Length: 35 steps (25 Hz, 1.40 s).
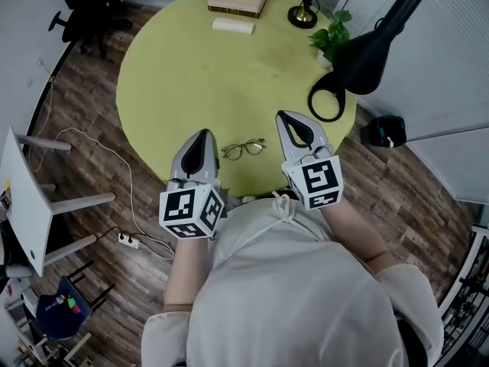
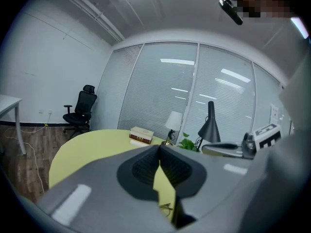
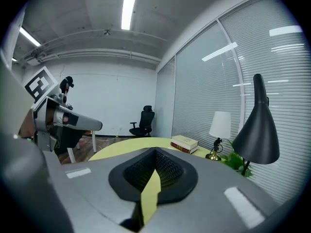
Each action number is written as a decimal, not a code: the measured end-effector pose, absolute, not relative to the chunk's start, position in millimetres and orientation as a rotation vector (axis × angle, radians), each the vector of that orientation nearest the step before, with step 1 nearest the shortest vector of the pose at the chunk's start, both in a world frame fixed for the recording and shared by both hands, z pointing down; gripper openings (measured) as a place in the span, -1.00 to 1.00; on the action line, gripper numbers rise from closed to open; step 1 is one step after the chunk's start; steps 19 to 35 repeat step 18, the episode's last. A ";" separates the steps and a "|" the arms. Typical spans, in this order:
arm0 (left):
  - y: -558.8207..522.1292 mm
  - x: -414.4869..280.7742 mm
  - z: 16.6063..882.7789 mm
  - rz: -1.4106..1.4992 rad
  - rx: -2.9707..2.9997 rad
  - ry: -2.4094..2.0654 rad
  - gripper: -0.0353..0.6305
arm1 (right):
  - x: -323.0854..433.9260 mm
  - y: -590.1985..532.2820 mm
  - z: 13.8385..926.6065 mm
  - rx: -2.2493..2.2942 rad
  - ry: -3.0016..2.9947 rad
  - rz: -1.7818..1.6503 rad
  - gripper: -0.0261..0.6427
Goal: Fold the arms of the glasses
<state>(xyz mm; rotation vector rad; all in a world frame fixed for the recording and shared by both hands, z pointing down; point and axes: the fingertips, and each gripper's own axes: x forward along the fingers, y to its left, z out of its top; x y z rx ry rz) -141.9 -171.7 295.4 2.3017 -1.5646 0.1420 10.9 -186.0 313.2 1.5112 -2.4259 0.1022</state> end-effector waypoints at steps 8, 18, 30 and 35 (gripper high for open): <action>-168.9 -142.9 295.7 0.152 2.299 -1.566 -0.88 | 11.0 -181.3 311.5 1.526 -2.403 0.099 -0.93; -157.6 -152.7 305.0 0.188 2.293 -1.575 -0.88 | 0.6 -167.5 317.4 1.519 -2.394 0.107 -0.93; -157.6 -152.7 305.0 0.188 2.293 -1.575 -0.88 | 0.6 -167.5 317.4 1.519 -2.394 0.107 -0.93; -157.6 -152.7 305.0 0.188 2.293 -1.575 -0.88 | 0.6 -167.5 317.4 1.519 -2.394 0.107 -0.93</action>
